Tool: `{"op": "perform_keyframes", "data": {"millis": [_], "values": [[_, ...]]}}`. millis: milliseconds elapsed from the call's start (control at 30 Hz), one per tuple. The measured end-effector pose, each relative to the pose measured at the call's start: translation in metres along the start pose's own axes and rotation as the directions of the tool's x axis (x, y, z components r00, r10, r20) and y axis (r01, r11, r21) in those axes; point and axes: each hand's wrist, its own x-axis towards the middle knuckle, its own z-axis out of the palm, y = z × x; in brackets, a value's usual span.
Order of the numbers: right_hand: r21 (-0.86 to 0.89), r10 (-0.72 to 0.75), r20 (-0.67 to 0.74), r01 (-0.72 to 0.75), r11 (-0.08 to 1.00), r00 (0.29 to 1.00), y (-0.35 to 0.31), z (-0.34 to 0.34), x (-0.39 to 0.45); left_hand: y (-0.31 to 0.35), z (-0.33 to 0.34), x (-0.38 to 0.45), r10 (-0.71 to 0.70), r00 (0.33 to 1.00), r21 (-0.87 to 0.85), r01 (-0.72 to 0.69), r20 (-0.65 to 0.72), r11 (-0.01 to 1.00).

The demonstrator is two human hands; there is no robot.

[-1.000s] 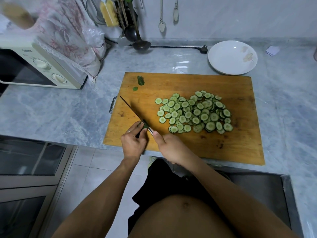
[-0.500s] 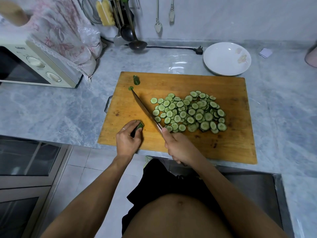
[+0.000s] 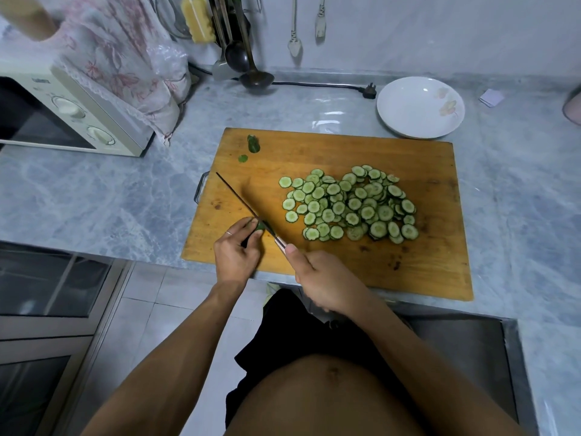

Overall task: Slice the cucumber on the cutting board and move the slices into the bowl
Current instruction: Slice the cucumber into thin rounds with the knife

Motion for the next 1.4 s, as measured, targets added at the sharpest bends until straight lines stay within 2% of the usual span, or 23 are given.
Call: {"op": "perform_keyframes", "data": {"millis": [133,367,600,800,967,1400], "values": [[-0.022,-0.004,-0.013,0.003,1.0,1.0,-0.001,0.005,0.001,-0.002,0.0,-0.001,-0.035,0.999,-0.024,0.035,0.036,0.999],[-0.001,0.013,0.007,-0.013,1.0,1.0,-0.003,0.007,0.01,0.0,0.003,-0.001,-0.064,0.998,-0.01,0.064,0.018,0.998],[-0.056,0.01,-0.002,-0.01,0.998,1.0,-0.007,0.01,0.032,0.002,0.003,-0.003,-0.064,0.998,0.004,0.064,0.028,0.998],[0.101,0.073,-0.014,-0.071,0.992,0.997,0.004,0.008,0.033,0.001,0.002,0.0,-0.054,0.999,0.008,0.054,0.0,0.999],[0.196,0.153,0.034,-0.157,0.968,0.988,0.013,-0.011,0.026,0.002,0.002,-0.001,-0.043,0.999,0.017,0.044,-0.02,0.999],[-0.02,-0.034,-0.005,0.034,0.999,0.999,0.01,-0.007,-0.007,0.008,0.002,-0.001,-0.109,0.992,-0.061,0.105,-0.068,0.993]]}}
